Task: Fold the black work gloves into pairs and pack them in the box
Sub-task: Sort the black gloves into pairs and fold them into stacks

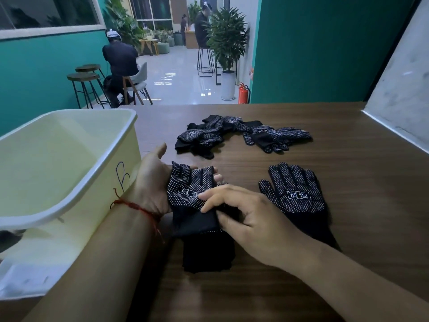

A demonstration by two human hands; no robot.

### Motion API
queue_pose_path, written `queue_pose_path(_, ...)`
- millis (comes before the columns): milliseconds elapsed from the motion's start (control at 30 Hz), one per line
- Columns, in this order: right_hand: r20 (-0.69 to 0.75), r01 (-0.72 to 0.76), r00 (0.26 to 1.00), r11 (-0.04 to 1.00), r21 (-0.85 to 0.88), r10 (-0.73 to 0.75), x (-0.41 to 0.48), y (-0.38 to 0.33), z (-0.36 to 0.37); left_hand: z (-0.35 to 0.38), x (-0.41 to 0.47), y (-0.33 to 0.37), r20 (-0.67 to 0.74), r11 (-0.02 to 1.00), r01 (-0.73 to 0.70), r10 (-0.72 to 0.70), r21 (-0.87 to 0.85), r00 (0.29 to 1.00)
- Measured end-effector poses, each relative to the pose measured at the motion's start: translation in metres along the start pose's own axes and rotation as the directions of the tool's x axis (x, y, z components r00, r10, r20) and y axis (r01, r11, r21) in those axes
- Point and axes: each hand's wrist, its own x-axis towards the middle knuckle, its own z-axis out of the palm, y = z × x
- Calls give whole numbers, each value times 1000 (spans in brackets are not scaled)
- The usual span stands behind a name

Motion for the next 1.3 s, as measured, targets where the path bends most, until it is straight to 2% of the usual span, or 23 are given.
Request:
queue_pose_path(133, 39, 21, 999, 999, -47, -19, -3, -1, -5, 1, 0, 0, -125, 997, -5, 14, 78, 992)
queue_pose_path(267, 59, 102, 994, 966, -238, -90, -3, -1, -2, -2, 8, 0, -207, 983, 15, 23, 181, 978)
queue_pose_path(433, 194, 178, 974, 924, -338, -117, -7, -2, -7, 1, 10, -4, -182, 969, 23, 23, 246, 983)
queue_pose_path(567, 275, 190, 957, 914, -359, -91, -8, -1, -14, 2, 13, -8, -208, 953, -44, 111, 301, 972)
queue_pose_path(667, 259, 183, 961, 921, -344, -94, -8, 1, -15, 4, 13, -16, -118, 935, -40, 87, 353, 989)
queue_pose_path(700, 247, 183, 964, 923, -338, -101, -8, 2, -15, 3, 16, -17, -114, 919, -71, 124, 387, 986)
queue_pose_path(800, 211, 184, 970, 924, -336, -116, -8, 4, -15, -6, 26, -18, -207, 864, -170, 297, 473, 932)
queue_pose_path(967, 207, 200, 969, 914, -353, -132, -6, 7, -16, -9, 28, -22, -183, 844, -210, 337, 493, 924)
queue_pose_path(1133, 193, 193, 974, 884, -425, -120, -6, 10, -16, -7, 32, -30, -169, 709, -244, 458, 662, 873)
queue_pose_path(1300, 117, 129, 990, 864, -487, -82, -6, 11, -11, -4, 36, -35, -168, 663, -267, 516, 700, 840)
